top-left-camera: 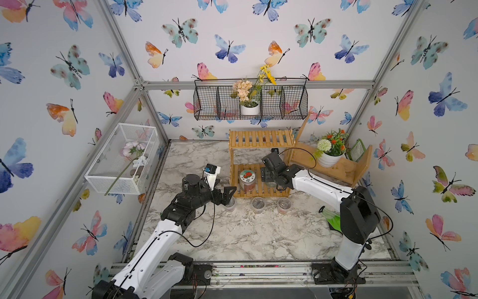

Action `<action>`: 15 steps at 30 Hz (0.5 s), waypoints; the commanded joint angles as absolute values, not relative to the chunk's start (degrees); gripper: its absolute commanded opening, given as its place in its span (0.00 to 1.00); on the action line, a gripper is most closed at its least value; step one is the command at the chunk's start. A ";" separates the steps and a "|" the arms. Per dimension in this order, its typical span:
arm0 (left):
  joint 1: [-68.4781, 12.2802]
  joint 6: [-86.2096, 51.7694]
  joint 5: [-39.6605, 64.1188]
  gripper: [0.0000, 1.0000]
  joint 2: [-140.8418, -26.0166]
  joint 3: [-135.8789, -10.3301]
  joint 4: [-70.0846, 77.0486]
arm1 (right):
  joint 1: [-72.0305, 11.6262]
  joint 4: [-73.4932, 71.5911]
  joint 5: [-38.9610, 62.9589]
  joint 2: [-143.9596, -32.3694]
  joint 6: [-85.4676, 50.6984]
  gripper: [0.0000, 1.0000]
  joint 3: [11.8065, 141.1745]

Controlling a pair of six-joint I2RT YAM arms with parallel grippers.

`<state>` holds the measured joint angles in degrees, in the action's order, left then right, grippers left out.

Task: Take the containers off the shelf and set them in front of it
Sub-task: 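Pick up a container from the shelf.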

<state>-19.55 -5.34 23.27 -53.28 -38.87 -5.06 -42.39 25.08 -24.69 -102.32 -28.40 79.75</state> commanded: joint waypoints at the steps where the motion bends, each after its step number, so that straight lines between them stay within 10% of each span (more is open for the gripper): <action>1: -19.34 -5.36 24.52 0.99 -52.37 -39.73 -4.66 | -43.91 25.97 -23.21 -97.82 -26.31 0.69 78.72; 15: -19.36 -5.12 25.00 0.99 -52.29 -39.40 -4.35 | -52.18 34.00 -23.25 -87.64 -27.15 0.69 77.35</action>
